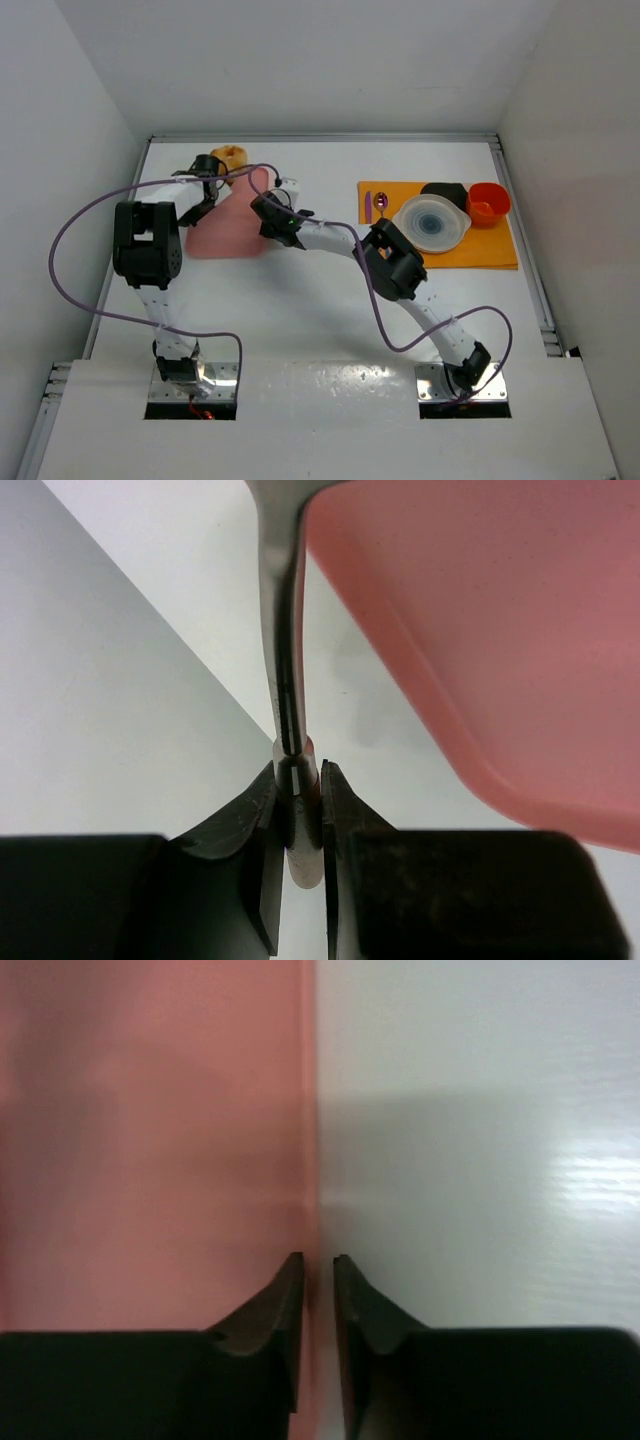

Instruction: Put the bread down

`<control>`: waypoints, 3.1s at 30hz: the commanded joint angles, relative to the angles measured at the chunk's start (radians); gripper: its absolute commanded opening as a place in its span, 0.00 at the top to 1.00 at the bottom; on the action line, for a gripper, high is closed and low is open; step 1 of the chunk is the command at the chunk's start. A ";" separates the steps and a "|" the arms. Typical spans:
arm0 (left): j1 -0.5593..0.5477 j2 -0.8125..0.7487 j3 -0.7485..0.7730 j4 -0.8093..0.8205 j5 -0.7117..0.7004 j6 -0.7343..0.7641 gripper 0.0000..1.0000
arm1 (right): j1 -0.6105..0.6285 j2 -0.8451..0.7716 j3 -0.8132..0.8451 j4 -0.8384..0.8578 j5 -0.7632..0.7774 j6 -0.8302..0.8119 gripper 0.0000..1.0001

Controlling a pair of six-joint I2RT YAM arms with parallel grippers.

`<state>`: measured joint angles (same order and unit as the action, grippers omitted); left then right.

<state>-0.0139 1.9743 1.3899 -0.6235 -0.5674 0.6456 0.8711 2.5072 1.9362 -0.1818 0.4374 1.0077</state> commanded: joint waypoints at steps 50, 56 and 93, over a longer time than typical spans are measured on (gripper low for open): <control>-0.877 0.604 1.040 -0.355 -0.025 -0.104 1.00 | -0.860 -1.820 -1.490 -0.367 -0.198 -0.325 0.54; -0.910 0.661 1.060 -0.303 -0.124 -0.049 1.00 | -0.916 -1.822 -1.505 -0.357 -0.258 -0.331 0.55; -0.891 0.541 0.621 0.787 -0.502 0.936 1.00 | -0.945 -1.788 -1.490 -0.323 -0.324 -0.296 0.57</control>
<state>-0.9340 2.5851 2.0239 0.0986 -1.0466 1.4799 -0.0696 0.7326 0.4313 -0.5171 0.1253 0.6991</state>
